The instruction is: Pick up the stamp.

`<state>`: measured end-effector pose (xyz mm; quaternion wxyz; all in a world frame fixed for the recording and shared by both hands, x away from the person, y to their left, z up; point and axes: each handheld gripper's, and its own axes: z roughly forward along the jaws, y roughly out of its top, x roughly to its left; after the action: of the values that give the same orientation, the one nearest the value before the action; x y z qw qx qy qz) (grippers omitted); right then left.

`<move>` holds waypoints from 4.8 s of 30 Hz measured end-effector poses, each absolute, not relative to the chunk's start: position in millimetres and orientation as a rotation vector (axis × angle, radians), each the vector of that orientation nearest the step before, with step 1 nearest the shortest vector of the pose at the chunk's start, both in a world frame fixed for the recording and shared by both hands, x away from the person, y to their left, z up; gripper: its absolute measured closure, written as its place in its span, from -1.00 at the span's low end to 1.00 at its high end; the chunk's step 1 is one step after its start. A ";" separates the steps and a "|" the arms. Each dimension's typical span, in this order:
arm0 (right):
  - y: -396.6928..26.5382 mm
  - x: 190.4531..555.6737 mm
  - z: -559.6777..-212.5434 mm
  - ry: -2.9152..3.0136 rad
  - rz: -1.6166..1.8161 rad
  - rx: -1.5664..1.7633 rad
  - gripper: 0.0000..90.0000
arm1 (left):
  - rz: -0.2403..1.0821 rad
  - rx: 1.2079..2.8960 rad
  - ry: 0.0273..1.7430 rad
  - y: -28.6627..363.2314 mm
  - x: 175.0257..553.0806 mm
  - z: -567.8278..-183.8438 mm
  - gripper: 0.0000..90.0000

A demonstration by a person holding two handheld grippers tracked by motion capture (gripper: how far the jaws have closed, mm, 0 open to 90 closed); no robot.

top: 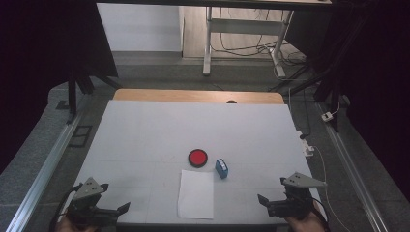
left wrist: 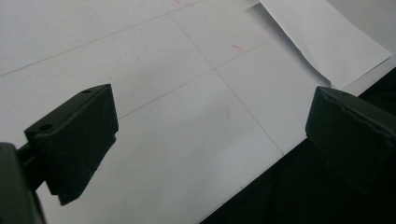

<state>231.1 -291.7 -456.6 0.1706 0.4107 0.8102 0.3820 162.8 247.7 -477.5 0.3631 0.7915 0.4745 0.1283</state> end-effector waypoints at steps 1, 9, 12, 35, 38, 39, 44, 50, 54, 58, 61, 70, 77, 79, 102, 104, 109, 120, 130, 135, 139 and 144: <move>-291.5 231.0 -456.6 2.301 1.087 1.164 -1.00 | 0.331 2.037 1.222 247.6 162.8 -477.5 -0.94; -290.5 228.4 -450.2 2.266 1.108 1.125 -1.00 | 0.331 2.046 1.228 247.1 163.2 -477.9 -0.94; -288.1 227.8 -448.6 2.279 1.111 1.097 -1.00 | 0.331 2.046 1.228 247.2 163.4 -478.0 -0.94; -259.6 237.8 -447.2 2.373 1.122 0.962 -1.00 | 0.325 2.048 1.227 246.6 163.4 -478.2 -0.94; -256.4 239.3 -446.9 2.372 1.125 0.967 -1.00 | 0.331 2.051 1.224 246.6 163.3 -478.2 -0.94; -253.5 241.2 -446.6 2.376 1.127 0.971 -1.00 | 0.331 2.052 1.223 246.5 163.3 -478.2 -0.94; -246.9 246.4 -447.9 2.389 1.104 0.940 -1.00 | 0.330 2.054 1.222 246.3 163.2 -478.2 -0.94; -239.3 251.0 -448.7 2.405 1.098 0.922 -1.00 | 0.330 2.054 1.221 246.2 163.2 -478.1 -0.94; -232.4 255.7 -448.7 2.427 1.105 0.950 -1.00 | 0.331 2.055 1.220 246.1 163.1 -478.2 -0.94; -225.3 261.2 -449.6 2.436 1.083 0.948 -1.00 | 0.330 2.054 1.221 246.3 163.1 -478.2 -0.94; -220.1 264.8 -450.8 2.424 1.067 0.961 -1.00 | 0.331 2.054 1.221 246.4 163.1 -478.2 -0.94; -204.9 274.9 -453.7 2.423 1.057 0.979 -1.00 | 0.331 2.054 1.223 246.4 163.2 -478.2 -0.94; -191.7 284.0 -454.9 2.455 1.040 0.940 -1.00 | 0.331 2.054 1.222 246.6 163.1 -478.2 -0.94; -190.3 285.1 -455.4 2.460 1.035 0.938 -1.00 | 0.331 2.054 1.221 246.6 163.1 -478.2 -0.94; -165.8 306.7 -472.8 2.512 0.941 0.925 -1.00 | 0.329 2.057 1.218 246.5 163.1 -478.2 -0.94; -163.4 307.6 -473.9 2.511 0.938 0.921 -1.00 | 0.329 2.057 1.217 246.6 163.1 -478.2 -0.94; -158.8 310.3 -476.5 2.505 0.926 0.918 -1.00 | 0.330 2.058 1.217 246.7 163.0 -478.2 -0.94; -153.7 315.4 -478.3 2.520 0.906 0.909 -0.82 | 0.330 2.059 1.213 246.8 162.8 -478.1 -0.94; -153.7 318.8 -476.3 2.519 0.915 0.932 -0.25 | 0.329 2.060 1.212 246.7 162.7 -478.0 -0.94; -154.2 323.6 -476.6 2.526 0.911 1.014 -0.01 | 0.330 2.061 1.212 246.6 162.7 -478.1 -0.94; -152.9 327.7 -479.1 2.529 0.888 1.058 0.12 | 0.329 2.061 1.211 246.6 162.8 -478.1 -0.94; -151.1 330.4 -480.8 2.538 0.863 1.093 0.38 | 0.328 2.062 1.211 246.7 162.8 -478.0 -0.94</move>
<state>330.4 -151.1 -480.8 0.1230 0.3746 0.8701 0.2958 162.8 246.7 -478.0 0.3561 0.7984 0.4687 0.1268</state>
